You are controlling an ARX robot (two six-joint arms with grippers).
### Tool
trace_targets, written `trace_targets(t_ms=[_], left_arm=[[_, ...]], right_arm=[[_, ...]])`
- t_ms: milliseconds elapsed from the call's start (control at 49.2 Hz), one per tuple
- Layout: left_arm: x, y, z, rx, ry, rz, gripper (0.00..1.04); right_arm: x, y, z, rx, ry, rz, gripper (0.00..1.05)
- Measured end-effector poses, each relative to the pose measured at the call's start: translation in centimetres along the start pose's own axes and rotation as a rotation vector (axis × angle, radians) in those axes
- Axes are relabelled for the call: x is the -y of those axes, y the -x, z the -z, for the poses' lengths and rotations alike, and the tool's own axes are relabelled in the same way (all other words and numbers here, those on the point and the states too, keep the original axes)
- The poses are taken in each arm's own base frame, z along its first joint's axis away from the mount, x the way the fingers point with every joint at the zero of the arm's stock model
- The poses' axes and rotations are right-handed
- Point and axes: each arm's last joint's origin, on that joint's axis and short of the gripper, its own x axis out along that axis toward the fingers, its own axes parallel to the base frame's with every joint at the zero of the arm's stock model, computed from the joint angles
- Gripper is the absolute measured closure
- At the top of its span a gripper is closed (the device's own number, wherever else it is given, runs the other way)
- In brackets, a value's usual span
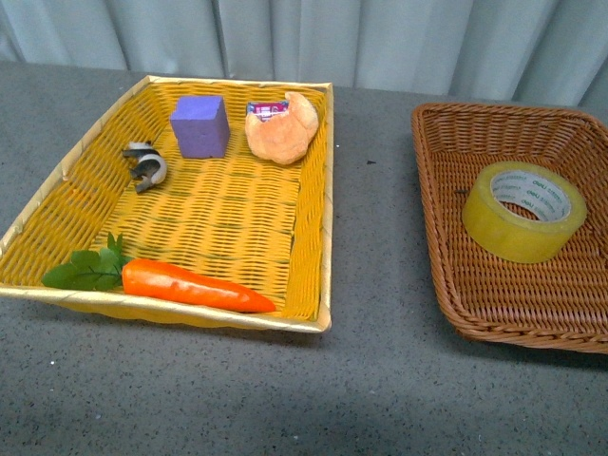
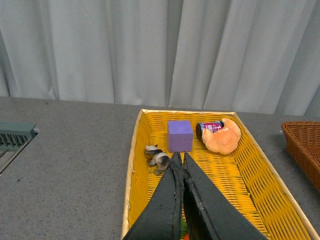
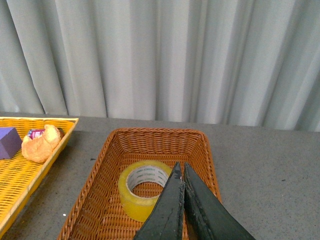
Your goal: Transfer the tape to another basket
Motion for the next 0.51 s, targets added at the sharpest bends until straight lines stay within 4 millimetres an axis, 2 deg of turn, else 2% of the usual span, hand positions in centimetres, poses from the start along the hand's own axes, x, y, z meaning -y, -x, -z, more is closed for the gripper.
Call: trace_targets(t_ms=[508], left_arm=[[0.0,0.9,0.0,0.0,0.0,0.0,1.01]], right_arm=[[0.0,1.1,-0.1,0.004,0.0,0.0,1.04]])
